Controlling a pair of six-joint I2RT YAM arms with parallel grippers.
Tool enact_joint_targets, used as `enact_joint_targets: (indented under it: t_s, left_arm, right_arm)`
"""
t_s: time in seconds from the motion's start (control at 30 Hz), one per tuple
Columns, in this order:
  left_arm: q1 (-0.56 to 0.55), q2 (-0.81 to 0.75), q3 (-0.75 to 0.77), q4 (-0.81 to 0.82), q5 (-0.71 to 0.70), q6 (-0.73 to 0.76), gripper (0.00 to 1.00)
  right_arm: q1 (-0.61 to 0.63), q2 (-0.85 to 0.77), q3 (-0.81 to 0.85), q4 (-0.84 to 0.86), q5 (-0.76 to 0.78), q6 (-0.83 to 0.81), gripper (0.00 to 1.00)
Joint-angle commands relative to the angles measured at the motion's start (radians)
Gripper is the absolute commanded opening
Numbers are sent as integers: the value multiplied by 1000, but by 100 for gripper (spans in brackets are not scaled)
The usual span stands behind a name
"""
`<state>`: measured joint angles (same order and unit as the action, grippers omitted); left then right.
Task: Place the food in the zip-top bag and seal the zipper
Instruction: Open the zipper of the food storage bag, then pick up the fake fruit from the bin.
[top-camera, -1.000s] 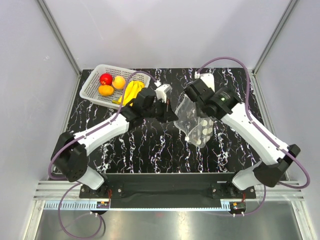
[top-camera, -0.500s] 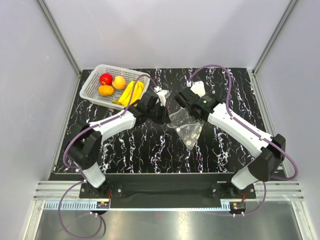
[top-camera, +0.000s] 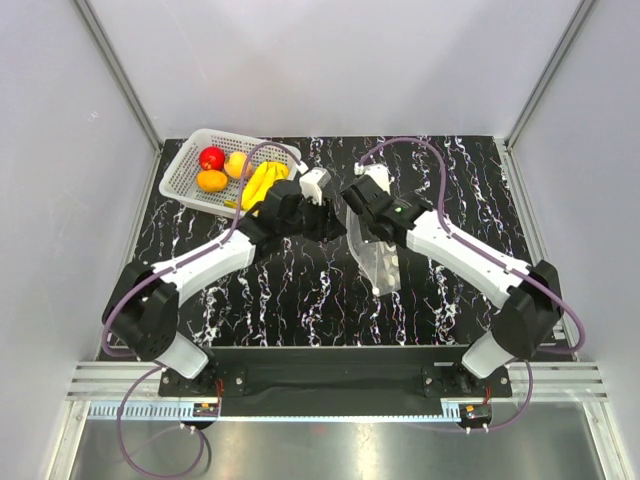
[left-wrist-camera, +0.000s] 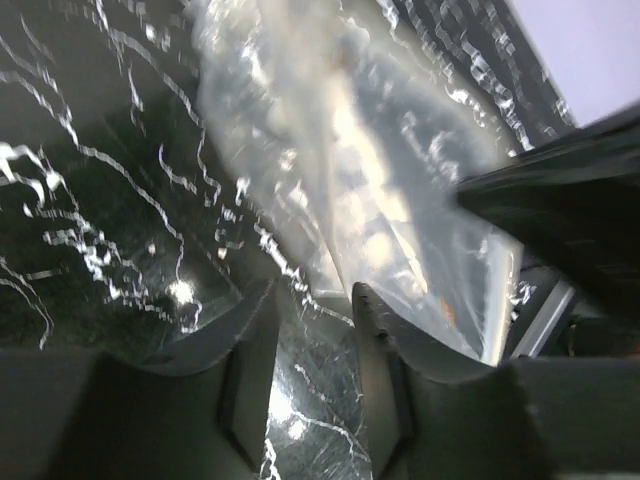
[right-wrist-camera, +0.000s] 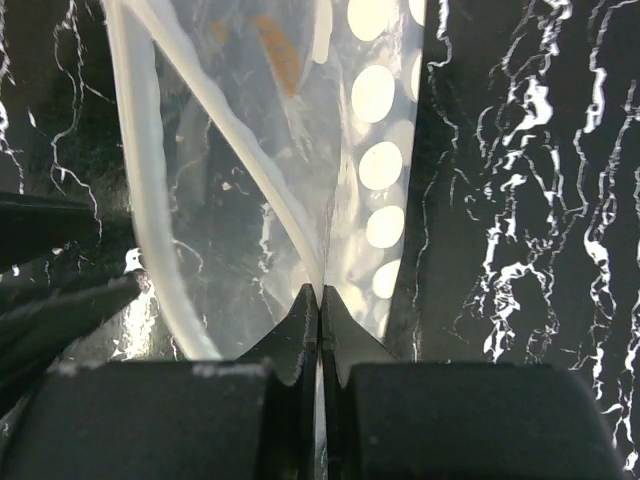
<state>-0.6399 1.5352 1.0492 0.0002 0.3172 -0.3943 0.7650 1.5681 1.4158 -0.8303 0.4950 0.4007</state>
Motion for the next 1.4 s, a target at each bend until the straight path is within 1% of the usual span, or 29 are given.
enact_joint_targets:
  t_s: [0.0, 0.1, 0.2, 0.23, 0.3, 0.37, 0.4, 0.43, 0.47, 0.53, 0.57, 0.67, 0.73, 0.83, 0.87, 0.9, 0.93, 0.97, 1.0, 1.03, 1.1, 1.13, 1.17, 1.2, 1.23, 1.27, 1.3, 1.33, 1.37]
  left_arm:
    - [9, -52, -20, 84, -12, 12, 46]
    - [16, -84, -40, 93, -30, 15, 56]
    - [25, -128, -70, 106, -56, 20, 58]
    - [29, -145, -77, 106, -73, 18, 62]
    - [57, -191, -89, 95, -82, 9, 62]
    - [107, -239, -107, 135, -54, -24, 64]
    - [130, -256, -145, 162, -37, -47, 69]
    - [156, -271, -167, 193, -8, -73, 81]
    - [216, -293, -204, 255, 11, -125, 99]
    - [275, -303, -219, 282, 51, -172, 99]
    - [328, -305, -221, 282, 56, -205, 99]
    - [403, -297, -192, 248, 82, -250, 99]
    - [460, -273, -176, 267, 126, -300, 99]
    - [532, -238, -172, 242, 114, -391, 99]
    - [580, -225, -170, 239, 117, -443, 99]
    - [600, -209, -170, 248, 126, -465, 99]
    - [635, -172, -172, 297, 166, -477, 99]
    - [638, -149, -164, 305, 177, -492, 99]
    - [638, -129, -141, 284, 172, -491, 99]
    - [658, -85, -76, 179, 127, -477, 99]
    - [657, -44, 12, 65, 61, -381, 99]
    - [655, -20, 52, -56, -16, -349, 99]
    - [658, 30, 151, -115, -48, -274, 99]
    - [658, 66, 207, -179, -73, -227, 99]
    - [658, 101, 283, -339, -154, -181, 99]
    - [657, 179, 413, -418, -190, -117, 99]
    - [658, 216, 486, -484, -234, -89, 99]
    - [655, 255, 552, -609, -251, -68, 99]
    - [655, 326, 666, -664, -265, -43, 99]
  right_arm:
    - [5, 35, 44, 42, -21, -14, 0]
    - [5, 40, 57, 17, 14, -5, 0]
    - [5, 29, 75, -35, 77, 3, 0]
    - [5, 24, 84, -49, 91, 3, 0]
    - [7, 9, 94, -87, 125, 1, 0]
    - [5, -6, 103, -107, 138, -3, 0]
    - [5, -22, 103, -110, 139, -8, 0]
    - [5, -26, 110, -115, 139, -10, 0]
    - [5, -37, 115, -127, 142, -13, 0]
    - [5, -43, 132, -138, 149, -11, 0]
    - [5, -51, 138, -153, 151, -16, 0]
    - [3, -63, 161, -190, 162, -19, 0]
    - [3, -78, 173, -210, 177, -20, 0]
    - [5, -100, 179, -227, 188, -25, 0]
    - [7, -108, 183, -231, 189, -26, 0]
    - [5, -112, 186, -237, 192, -28, 0]
    - [5, -115, 193, -254, 195, -26, 0]
    - [5, -121, 198, -262, 197, -23, 0]
    - [5, -123, 202, -268, 200, -25, 0]
    - [5, -126, 210, -279, 201, -23, 0]
    - [5, -132, 218, -289, 208, -23, 0]
    - [7, -134, 222, -299, 206, -25, 0]
    - [5, -135, 225, -300, 198, -25, 0]
    - [5, -137, 229, -300, 195, -25, 0]
    - [5, -138, 232, -303, 186, -29, 0]
    - [5, -138, 235, -303, 175, -33, 0]
    - [7, -137, 244, -306, 174, -37, 0]
    - [5, -135, 252, -316, 172, -43, 0]
    - [5, -129, 258, -323, 177, -46, 0]
